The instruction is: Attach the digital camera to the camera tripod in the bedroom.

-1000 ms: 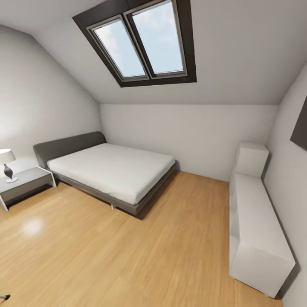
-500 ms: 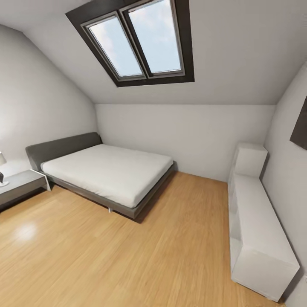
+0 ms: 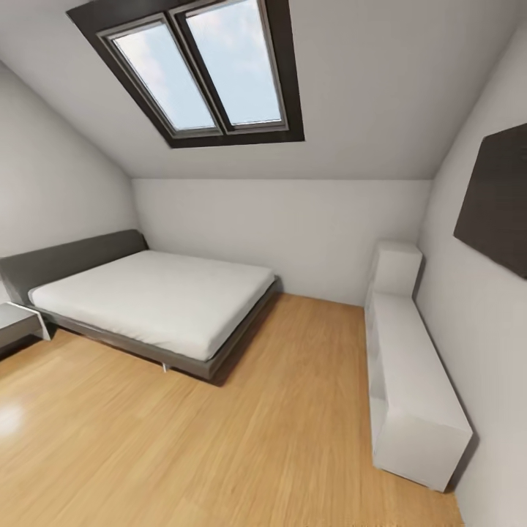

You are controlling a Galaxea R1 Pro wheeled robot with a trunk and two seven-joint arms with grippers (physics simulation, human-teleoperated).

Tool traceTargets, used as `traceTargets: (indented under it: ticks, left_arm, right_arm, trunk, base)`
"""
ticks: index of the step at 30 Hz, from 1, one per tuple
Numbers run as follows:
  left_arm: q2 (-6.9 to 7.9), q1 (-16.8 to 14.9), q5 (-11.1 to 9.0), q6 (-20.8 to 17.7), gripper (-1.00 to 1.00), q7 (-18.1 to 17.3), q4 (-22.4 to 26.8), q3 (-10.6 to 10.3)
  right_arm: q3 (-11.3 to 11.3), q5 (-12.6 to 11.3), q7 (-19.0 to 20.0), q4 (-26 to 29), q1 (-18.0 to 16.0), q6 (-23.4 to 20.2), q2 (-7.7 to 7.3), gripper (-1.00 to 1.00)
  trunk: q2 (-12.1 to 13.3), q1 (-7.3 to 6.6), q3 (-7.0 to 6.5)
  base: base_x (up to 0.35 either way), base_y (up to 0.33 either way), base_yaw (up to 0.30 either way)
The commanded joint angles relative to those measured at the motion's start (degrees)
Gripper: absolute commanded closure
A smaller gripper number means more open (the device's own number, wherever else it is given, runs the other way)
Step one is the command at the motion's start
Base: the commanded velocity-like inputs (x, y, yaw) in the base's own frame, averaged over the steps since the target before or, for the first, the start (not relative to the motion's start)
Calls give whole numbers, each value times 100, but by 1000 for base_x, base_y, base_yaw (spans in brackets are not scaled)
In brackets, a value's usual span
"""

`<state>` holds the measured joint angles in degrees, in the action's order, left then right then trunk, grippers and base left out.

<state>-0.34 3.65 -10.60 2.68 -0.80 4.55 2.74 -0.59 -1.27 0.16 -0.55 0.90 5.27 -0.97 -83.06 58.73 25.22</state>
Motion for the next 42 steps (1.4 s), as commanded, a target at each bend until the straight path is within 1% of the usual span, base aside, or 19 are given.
traceTargets:
  ticks: [1,4,9,20,22,31,42]
  left_arm:
    - [-2,4,-30,4,-100,-8,10,25]
    - [-2,4,-30,4,-100,-8,10,25]
    - [-2,4,-30,4,-100,-8,10,25]
    - [-2,4,-30,4,-100,-8,10,26]
    - [-2,4,-74,6,-100,-8,10,28]
    - [-2,4,-74,11,-100,-8,10,38]
    - [-2,4,-74,13,-100,-8,10,42]
  right_arm:
    - [-4,-13,2,-6,-2,26,-2,-100]
    - [-4,-14,2,-6,-2,26,-6,-100]
    - [0,-20,2,-6,-2,19,-11,-100]
    - [6,-14,2,-6,-2,9,-17,-100]
    - [9,2,2,-6,-2,28,-22,-100]
    - [7,-3,2,-6,-2,27,-15,-100]
    - [6,3,2,-6,-2,26,-41,-100]
  trunk:
    - [-2,0,3]
    - [-2,0,3]
    - [-2,0,3]
    - [-2,0,3]
    - [-2,0,3]
    - [-2,0,3]
    - [-2,0,3]
  base:
    - [0,0,-210]
    - [0,0,-172]
    - [0,0,-32]
    - [0,0,-5]
    - [0,0,0]
    - [0,0,0]
    - [0,4,0]
